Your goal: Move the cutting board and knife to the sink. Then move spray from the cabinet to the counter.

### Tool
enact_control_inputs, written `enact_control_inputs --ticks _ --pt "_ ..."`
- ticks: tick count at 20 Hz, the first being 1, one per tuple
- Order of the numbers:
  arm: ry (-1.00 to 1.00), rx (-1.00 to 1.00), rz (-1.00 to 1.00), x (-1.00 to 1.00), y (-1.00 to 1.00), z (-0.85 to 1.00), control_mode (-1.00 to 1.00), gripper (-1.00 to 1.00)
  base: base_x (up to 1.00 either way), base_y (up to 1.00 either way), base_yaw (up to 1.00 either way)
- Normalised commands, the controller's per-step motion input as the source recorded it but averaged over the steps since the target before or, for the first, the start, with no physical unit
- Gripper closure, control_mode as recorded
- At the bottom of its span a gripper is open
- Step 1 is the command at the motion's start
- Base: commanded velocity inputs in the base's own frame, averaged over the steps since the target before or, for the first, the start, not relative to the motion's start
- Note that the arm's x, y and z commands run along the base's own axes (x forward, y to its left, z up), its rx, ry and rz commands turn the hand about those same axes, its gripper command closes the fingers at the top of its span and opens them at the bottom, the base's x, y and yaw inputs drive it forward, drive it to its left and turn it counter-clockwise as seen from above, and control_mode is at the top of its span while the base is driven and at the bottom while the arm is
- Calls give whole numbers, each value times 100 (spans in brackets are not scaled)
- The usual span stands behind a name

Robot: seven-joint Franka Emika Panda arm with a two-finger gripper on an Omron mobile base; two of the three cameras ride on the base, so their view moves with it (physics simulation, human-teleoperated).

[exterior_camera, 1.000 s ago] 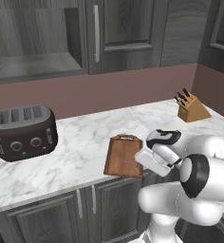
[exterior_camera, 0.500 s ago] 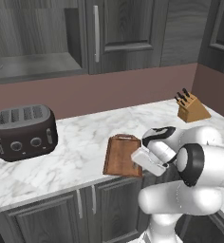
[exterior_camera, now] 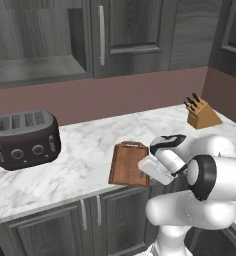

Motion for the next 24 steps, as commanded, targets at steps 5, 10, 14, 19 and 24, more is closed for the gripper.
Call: enact_control_inputs --ticks 5,10,14,19,24 --pt "-2 0 0 -38 0 0 -100 100 0 0 0" --pt "-7 1 0 -83 0 19 -100 100 0 0 0" --pt "-14 3 0 -86 0 72 -100 100 0 0 0" --pt "-17 0 0 -41 0 100 -100 100 0 0 0" --pt "-24 -1 -5 -32 17 100 -100 100 0 0 0"
